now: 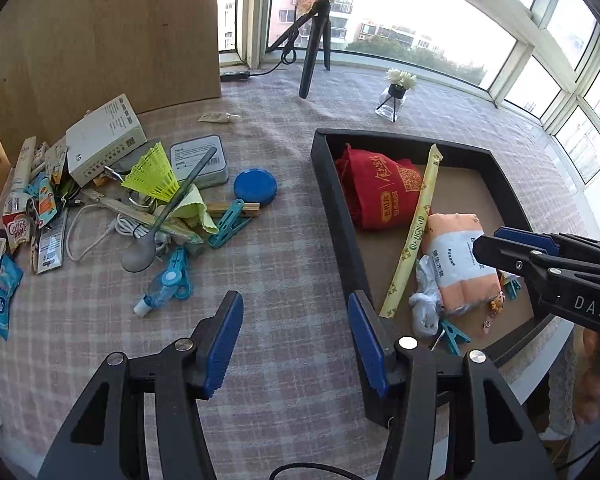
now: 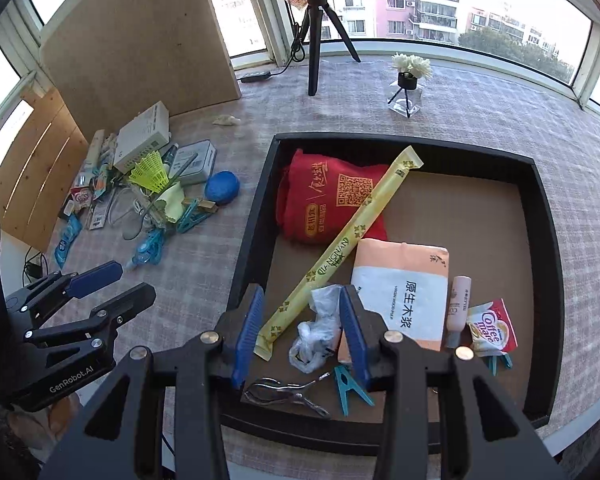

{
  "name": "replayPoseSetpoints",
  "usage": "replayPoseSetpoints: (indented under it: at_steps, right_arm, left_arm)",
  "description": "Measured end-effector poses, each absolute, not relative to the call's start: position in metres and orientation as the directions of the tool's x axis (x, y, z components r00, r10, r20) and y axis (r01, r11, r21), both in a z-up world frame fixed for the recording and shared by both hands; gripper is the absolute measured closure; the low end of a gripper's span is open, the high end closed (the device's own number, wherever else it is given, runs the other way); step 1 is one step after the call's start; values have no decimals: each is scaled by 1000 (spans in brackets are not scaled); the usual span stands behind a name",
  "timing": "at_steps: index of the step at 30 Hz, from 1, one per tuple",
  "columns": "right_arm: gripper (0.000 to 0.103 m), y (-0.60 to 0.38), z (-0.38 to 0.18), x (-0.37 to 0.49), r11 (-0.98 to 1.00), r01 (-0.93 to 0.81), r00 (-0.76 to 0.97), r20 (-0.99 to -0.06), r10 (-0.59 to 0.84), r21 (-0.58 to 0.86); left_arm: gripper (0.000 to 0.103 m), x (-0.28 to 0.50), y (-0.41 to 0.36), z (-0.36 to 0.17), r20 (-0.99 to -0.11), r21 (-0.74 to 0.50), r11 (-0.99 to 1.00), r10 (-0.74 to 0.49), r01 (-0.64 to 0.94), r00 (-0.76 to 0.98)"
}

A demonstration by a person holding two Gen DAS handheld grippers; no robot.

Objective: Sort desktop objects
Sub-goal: 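Move both grippers back over the table items, then grasp the blue-capped spray bottle with the left gripper while the right grasps a blue clothespin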

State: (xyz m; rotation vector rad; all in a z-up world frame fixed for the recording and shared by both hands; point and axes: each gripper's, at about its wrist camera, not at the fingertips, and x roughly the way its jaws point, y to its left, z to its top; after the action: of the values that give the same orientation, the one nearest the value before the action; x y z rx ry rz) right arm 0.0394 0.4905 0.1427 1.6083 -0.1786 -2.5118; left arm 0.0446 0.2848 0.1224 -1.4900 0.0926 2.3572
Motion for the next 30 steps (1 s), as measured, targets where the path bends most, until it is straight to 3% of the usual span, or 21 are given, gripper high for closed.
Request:
replayPoseSetpoints:
  at_steps: [12, 30]
  right_arm:
    - [64, 384, 102, -18, -959, 130, -258, -925, -279, 253]
    - [65, 350, 36, -102, -953, -117, -175, -950, -259, 281]
  left_arm:
    - [53, 10, 176, 81, -915, -117, -949, 218, -294, -339]
    - [56, -16, 185, 44, -939, -88, -880, 229, -467, -255]
